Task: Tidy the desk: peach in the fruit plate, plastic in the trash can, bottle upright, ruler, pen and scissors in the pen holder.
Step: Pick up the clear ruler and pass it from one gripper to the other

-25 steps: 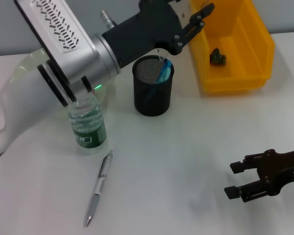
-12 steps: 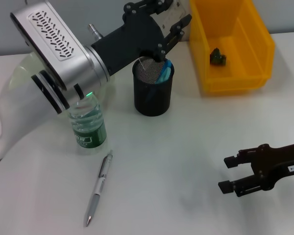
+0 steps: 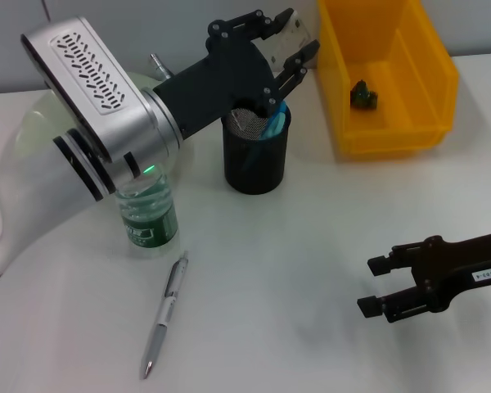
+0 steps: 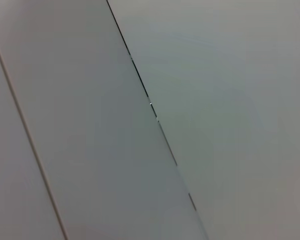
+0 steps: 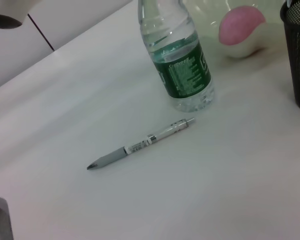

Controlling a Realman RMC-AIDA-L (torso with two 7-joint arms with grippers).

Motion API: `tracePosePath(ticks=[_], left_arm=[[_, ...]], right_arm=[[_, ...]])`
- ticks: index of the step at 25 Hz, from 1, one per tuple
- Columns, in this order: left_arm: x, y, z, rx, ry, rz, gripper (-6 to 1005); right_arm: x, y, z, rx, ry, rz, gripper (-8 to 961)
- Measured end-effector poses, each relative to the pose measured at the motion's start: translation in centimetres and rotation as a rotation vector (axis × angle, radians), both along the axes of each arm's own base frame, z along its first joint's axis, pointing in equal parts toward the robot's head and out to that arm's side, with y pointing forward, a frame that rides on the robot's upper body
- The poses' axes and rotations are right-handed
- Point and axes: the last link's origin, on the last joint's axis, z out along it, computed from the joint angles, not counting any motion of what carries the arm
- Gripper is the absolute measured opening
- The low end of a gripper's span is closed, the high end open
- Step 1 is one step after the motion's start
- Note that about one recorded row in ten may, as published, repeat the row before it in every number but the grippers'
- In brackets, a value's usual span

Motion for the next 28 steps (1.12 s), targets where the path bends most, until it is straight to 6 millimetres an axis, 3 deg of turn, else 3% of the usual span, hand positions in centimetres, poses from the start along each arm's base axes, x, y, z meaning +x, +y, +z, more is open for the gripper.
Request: tracePosePath(ticks=[28], left_arm=[[0.31,-0.37,0.20,0.009,-0.023,-0.031,386]], right_arm=[[-0.69,0.67,-0.34,-0.006,0.007,0.016,839]])
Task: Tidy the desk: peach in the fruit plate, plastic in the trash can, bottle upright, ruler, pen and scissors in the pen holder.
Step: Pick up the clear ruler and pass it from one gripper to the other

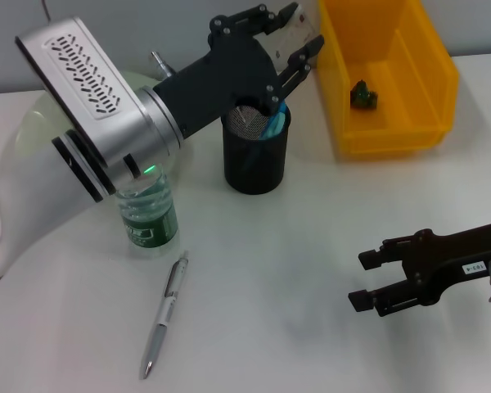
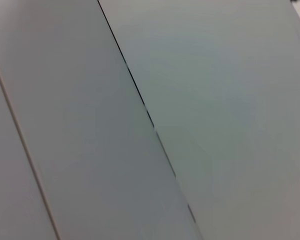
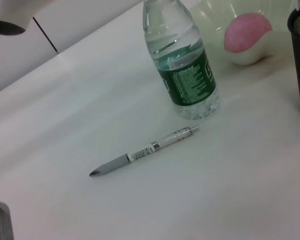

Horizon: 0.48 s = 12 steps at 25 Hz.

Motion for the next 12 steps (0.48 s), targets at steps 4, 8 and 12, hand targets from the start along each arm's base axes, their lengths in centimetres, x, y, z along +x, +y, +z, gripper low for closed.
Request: tracePosePath(ticks=[4,8,12], left_arm=[[0.19,-0.07,0.12,-0.008,-0.018,-0.004,386],[0.22,-0.12,0.04,-0.013,-0.017,-0.005,385],[0.12,-0.30,0.10,-0.044,-0.045,0.015,385]], right_arm=[[-0.17,0.12,-0.13,-0.005,0.004,0.003,839],[-0.28,0.25,-0.28,-0.007,0.006,0.003,839],[-0.21,0.42,-0.15,0.018,0.010,0.019,839]])
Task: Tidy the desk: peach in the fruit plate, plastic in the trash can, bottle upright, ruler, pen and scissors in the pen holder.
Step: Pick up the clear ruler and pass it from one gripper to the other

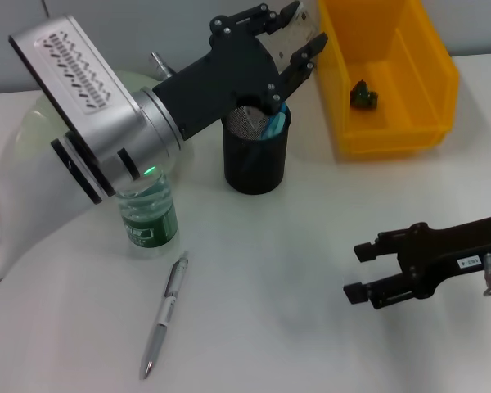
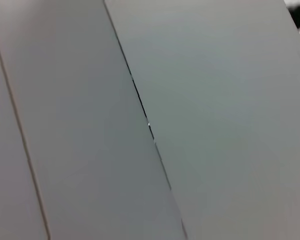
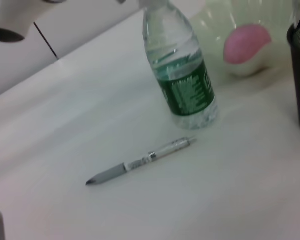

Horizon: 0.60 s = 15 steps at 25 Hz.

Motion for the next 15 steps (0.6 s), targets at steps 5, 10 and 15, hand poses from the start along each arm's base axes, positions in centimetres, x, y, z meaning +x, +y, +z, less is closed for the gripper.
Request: tracePosePath(ticks=[5,10,15], left_arm=[[0.1,-0.3,0.4,-0.055,-0.061,0.018,385],[-0.4,-1.1,1.2,-0.131,-0.152,0.033,385],[-1.4,-1.7,1.6,-0.193,-0.197,0.074,385]], right_arm=[[0.1,-0.4,2.4,0.080,0.077,0.012,839],[1.8,-2.7,7.1,0.247,0.202,0.007,839],[3.3,-5.5,10.1,0.348,0.266,0.044,839]])
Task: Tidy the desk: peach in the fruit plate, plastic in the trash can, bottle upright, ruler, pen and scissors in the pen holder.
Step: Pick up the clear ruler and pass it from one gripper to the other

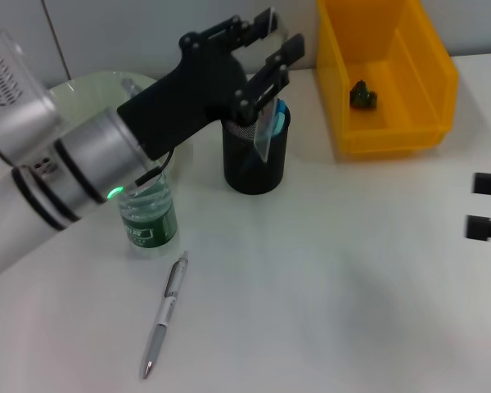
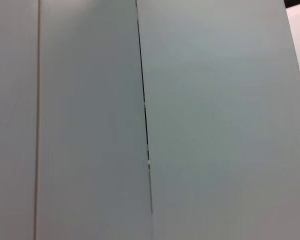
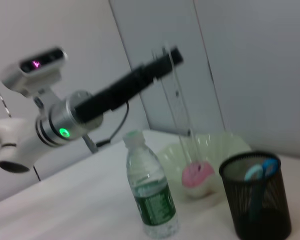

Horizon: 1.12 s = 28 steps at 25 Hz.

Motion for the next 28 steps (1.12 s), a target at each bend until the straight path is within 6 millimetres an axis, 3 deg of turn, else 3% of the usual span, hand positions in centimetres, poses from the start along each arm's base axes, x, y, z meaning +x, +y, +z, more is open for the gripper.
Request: tracePosePath(ticks=[1,8,17,28], left_arm=[[-1.0,-0.7,0.2,-0.052,-0.013,0.013,385],[-2.8,-2.5,1.2,-0.148,-0.040,-0.008,387],[-4.2,-4.9,1.2,-0.223,-0.027,-0.061,387],[-3.5,-5.6,0.6,-0.275,-0.036,-0.087,386]], right_arm=[[0.1,-0.4,0.3,0.009,0.001,0.014,839],[0.0,-1.5,1.3,0.049,-0.013,0.092,839],[-1.6,-0.6,-1.3,0.127,-0.004,0.270,839],[-3.9,2.5,-3.8,-0.029,0.059,0.374,839]])
